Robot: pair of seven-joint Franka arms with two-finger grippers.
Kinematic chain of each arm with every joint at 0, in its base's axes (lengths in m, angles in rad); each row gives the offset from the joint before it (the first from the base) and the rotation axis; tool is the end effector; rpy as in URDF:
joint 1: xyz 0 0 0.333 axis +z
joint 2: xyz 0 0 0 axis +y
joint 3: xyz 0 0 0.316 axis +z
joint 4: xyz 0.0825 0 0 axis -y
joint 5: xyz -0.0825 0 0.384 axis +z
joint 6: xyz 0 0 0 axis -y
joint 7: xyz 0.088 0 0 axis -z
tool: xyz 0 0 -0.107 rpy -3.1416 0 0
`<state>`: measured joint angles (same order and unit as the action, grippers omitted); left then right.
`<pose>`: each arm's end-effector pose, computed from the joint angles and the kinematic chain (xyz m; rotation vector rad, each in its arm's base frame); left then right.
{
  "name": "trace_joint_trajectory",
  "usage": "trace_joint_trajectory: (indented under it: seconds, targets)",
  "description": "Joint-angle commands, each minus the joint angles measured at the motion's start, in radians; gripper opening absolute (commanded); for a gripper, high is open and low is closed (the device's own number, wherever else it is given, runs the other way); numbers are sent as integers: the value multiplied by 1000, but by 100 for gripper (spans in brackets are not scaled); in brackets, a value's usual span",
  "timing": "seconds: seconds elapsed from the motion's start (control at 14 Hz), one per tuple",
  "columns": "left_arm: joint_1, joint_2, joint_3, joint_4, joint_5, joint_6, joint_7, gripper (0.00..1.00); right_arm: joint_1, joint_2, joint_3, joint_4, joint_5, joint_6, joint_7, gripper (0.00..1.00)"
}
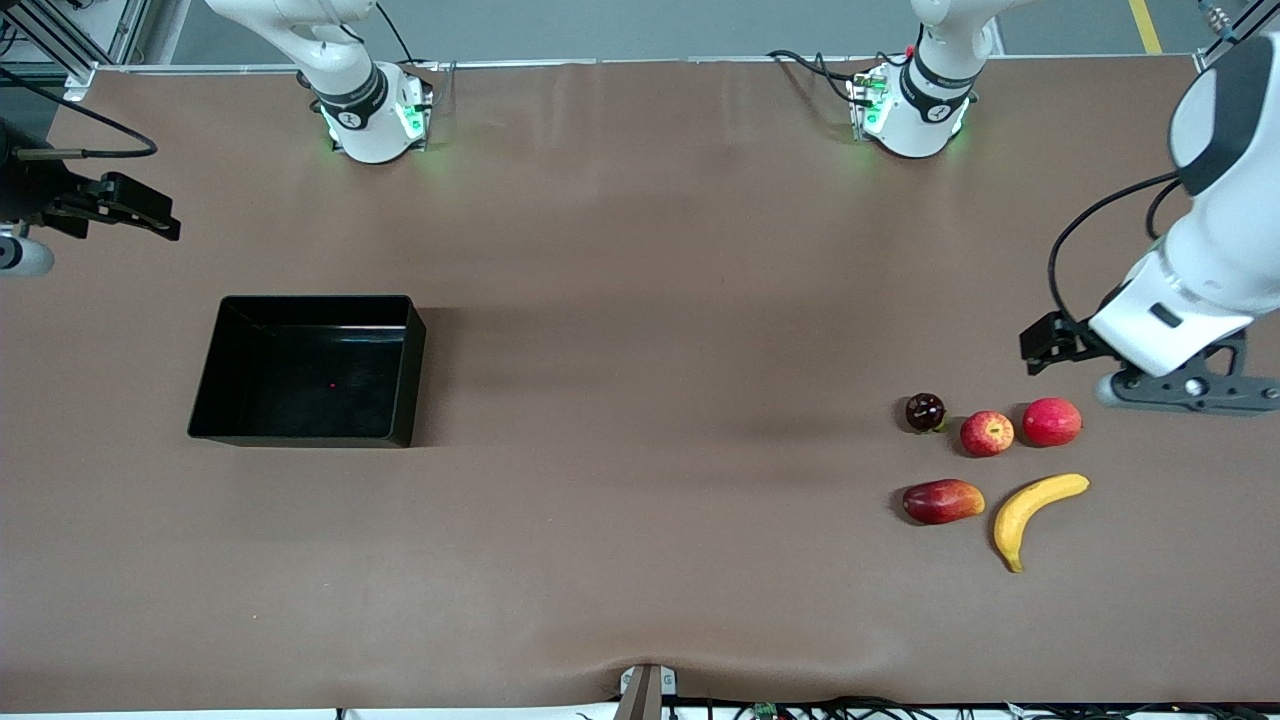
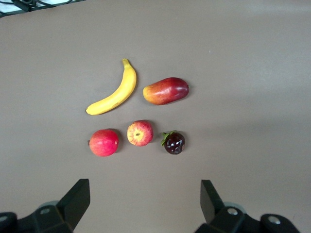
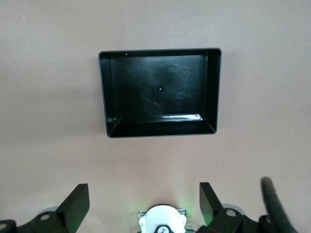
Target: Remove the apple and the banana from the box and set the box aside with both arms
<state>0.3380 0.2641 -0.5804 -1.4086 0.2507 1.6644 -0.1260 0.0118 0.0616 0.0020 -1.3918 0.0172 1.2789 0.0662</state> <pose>0.6275 -0.0832 0.5753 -3.0367 0.1781 -0.0800 0.5415 0.0096 0.6496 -3.1187 0.0762 0.2737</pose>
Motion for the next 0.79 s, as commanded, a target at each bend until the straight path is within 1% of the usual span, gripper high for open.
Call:
trace_joint_trajectory:
  seconds: [0.0, 0.07, 0.14, 0.21, 0.36, 0.43, 0.5, 0.57, 0.64, 0.71]
  targets:
    - [3, -3, -6, 14, -16, -25, -1, 100, 85, -49, -100, -41, 33, 23, 3, 100]
    - [3, -11, -7, 14, -14, -28, -3, 100, 76, -75, -102, -88, 35, 66, 3, 100]
    - [3, -35, -7, 14, -16, -44, -3, 100, 67, -116, -102, -161, 37, 130, 1, 100]
    - [3, -49, -6, 14, -14, -58, -1, 100, 66, -147, -100, -202, 37, 160, 1, 100]
    - [-11, -109, 5, 2, -37, -60, -1, 100, 60, -149, -103, -207, 37, 168, 1, 100]
    - [-49, -133, 37, -19, -44, -71, -3, 100, 47, -149, -105, -211, 38, 186, 3, 100]
    - [-136, -158, 128, -38, -50, -95, -10, 100, 34, -143, -102, -208, 41, 194, 1, 100]
    - [-231, -183, 240, -58, -80, -100, -14, 100, 34, -141, -96, -199, 49, 194, -2, 100]
    - [-291, -207, 317, -81, -123, -100, -15, 100, 36, -141, -85, -190, 47, 189, -8, 100]
    - [-330, -233, 373, -111, -155, -100, -15, 100, 34, -141, -82, -184, 43, 186, -8, 100]
